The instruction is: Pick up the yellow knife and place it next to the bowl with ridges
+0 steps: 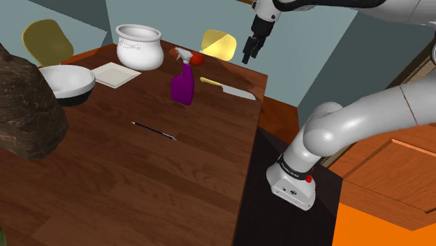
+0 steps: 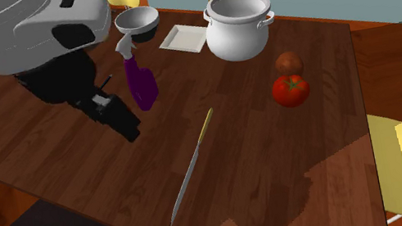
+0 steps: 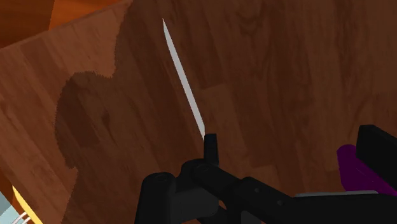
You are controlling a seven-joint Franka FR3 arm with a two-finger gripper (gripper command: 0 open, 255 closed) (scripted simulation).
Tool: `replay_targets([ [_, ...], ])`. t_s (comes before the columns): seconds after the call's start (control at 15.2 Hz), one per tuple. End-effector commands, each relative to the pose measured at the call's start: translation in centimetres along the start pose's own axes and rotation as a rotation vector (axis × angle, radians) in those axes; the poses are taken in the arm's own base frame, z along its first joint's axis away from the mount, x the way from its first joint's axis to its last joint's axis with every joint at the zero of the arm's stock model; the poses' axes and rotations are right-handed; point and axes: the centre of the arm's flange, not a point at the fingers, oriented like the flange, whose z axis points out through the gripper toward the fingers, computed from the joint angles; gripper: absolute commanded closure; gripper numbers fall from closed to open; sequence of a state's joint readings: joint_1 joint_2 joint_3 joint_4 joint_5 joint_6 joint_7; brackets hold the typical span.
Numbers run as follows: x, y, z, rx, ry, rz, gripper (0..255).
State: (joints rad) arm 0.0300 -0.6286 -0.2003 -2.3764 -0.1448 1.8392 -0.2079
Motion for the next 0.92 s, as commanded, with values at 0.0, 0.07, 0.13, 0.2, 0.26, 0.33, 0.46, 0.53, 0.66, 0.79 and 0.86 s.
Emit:
replay_targets([
  [0.0,1.1,1.0,2.5,0.006,-0.011,-0.032,0],
  [0.07,1.7,1.5,3.7,0.009,-0.017,-0.047,0],
  [0.13,2.3,2.1,4.8,0.012,-0.023,-0.062,0],
  [0.2,2.8,2.6,5.9,0.015,-0.028,-0.077,0],
  [0.26,3.4,3.1,7.1,0.018,-0.034,-0.092,0],
  [0.33,4.0,3.5,8.2,0.021,-0.040,-0.107,0],
  [0.46,5.2,4.5,10.5,0.027,-0.052,-0.137,0],
  [0.53,5.8,4.9,11.7,0.030,-0.057,-0.152,0],
  [0.66,6.9,5.7,14.0,0.036,-0.069,-0.182,0],
  [0.79,8.1,6.5,16.4,0.042,-0.080,-0.212,0],
  [0.86,8.7,6.9,17.6,0.045,-0.086,-0.227,0],
])
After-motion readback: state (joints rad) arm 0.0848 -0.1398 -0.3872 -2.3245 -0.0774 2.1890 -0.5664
